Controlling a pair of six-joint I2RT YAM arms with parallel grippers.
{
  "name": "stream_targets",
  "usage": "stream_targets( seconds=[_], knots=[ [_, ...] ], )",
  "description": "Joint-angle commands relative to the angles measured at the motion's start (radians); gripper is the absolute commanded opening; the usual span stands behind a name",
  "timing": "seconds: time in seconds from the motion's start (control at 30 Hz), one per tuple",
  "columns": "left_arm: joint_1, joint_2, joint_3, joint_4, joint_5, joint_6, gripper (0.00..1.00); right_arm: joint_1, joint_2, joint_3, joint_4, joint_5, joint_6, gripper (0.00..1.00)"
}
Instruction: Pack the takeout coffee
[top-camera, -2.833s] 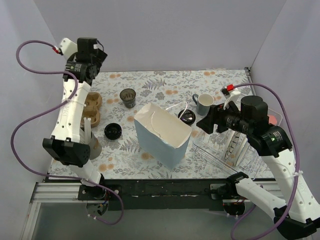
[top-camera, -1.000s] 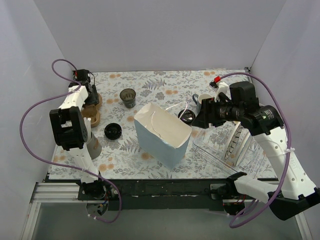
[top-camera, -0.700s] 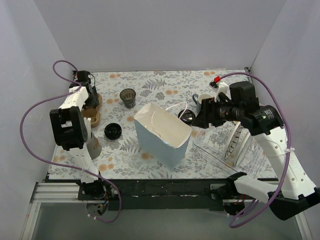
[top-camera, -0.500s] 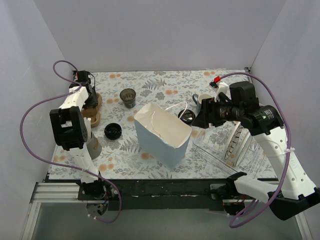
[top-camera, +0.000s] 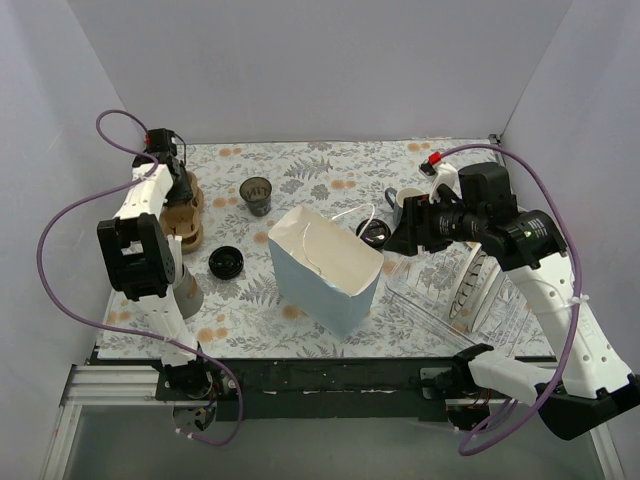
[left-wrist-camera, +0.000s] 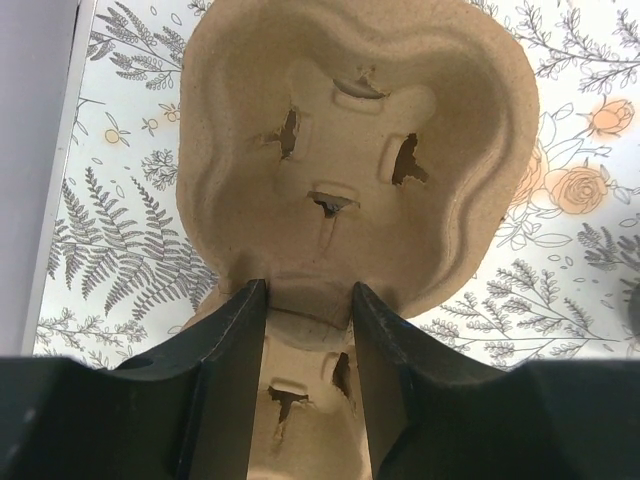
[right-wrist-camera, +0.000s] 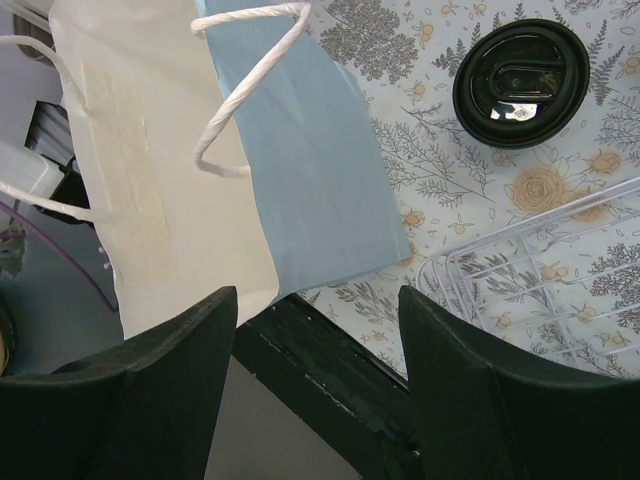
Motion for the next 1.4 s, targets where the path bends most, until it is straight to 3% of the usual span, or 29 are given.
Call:
stream_targets(
  seconds=[0.0, 0.43, 0.63, 0.83, 1.0, 1.17, 1.37],
  knots=[
    [0.003, -0.014, 0.061, -0.042, 0.003, -0.058, 0.31, -0.003, 0.017, 0.010, 0.057, 0.044, -0.009, 0.73],
    [0.003, -0.082, 0.184, -0.160, 0.041, -0.246, 0.33, -0.002, 0.145, 0.103, 0.146, -0.001, -0.075, 0.78],
    [-0.012, -0.155, 0.141, -0.130, 0.204, -0.346, 0.31, 0.000, 0.079, -0.013, 0.212, -0.071, -0.114, 0.77],
    [-0.034, -0.217, 0.124, -0.146, 0.301, -0.403, 0.30, 0.007, 0.071, -0.009, 0.214, -0.086, -0.142, 0.77],
    [-0.038, -0.194, 0.311, -0.286, 0.354, -0.424, 0.31, 0.055, 0.080, -0.020, 0.175, -0.092, -0.119, 0.73],
    [-0.041, -0.217, 0.343, -0.340, 0.404, -0.430, 0.33, 0.185, 0.100, 0.002, 0.126, 0.001, -0.110, 0.73],
    [-0.041, -0.244, 0.308, -0.340, 0.483, -0.437, 0.32, 0.247, 0.128, 0.005, 0.083, 0.146, -0.090, 0.73]
  ],
)
